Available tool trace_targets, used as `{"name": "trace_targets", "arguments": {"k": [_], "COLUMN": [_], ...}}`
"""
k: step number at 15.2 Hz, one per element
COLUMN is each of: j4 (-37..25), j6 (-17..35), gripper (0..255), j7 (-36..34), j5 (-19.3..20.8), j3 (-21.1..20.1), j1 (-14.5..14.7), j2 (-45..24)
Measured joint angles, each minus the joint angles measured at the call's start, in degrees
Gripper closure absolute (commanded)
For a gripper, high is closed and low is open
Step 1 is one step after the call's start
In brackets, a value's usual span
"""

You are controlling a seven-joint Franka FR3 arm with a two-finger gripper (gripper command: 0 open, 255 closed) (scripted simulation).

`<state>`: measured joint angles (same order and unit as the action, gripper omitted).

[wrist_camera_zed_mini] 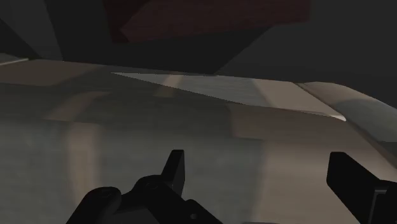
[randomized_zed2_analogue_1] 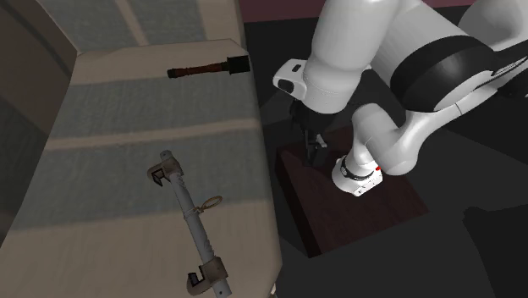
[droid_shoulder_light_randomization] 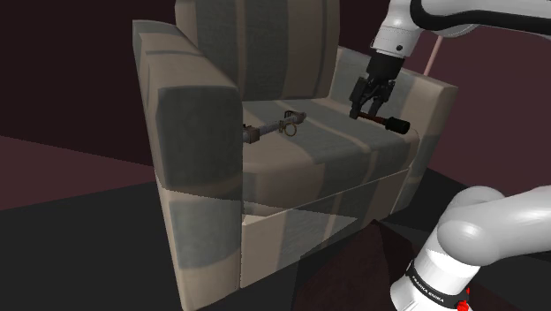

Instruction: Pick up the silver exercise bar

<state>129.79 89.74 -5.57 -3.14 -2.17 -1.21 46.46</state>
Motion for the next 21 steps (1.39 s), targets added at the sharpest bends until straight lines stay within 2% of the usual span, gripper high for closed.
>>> {"name": "trace_targets", "arguments": {"k": [3,9,14,21], "j4": [-0.5,-5.1,-11.5,-22.5], "j6": [1.5,8.9,13.5,16.7], "gripper": [0,0,0,0], "j7": [1.0,5.4,8.6,12.9], "j5": [0.3,1.1,1.6,2.4], "j3": [0.2,0.7,0.5,0.1], "j1": [0.2,1.2,2.1,3.1], "j2": [-2.1,-14.1,-25.1,-39.5]}}
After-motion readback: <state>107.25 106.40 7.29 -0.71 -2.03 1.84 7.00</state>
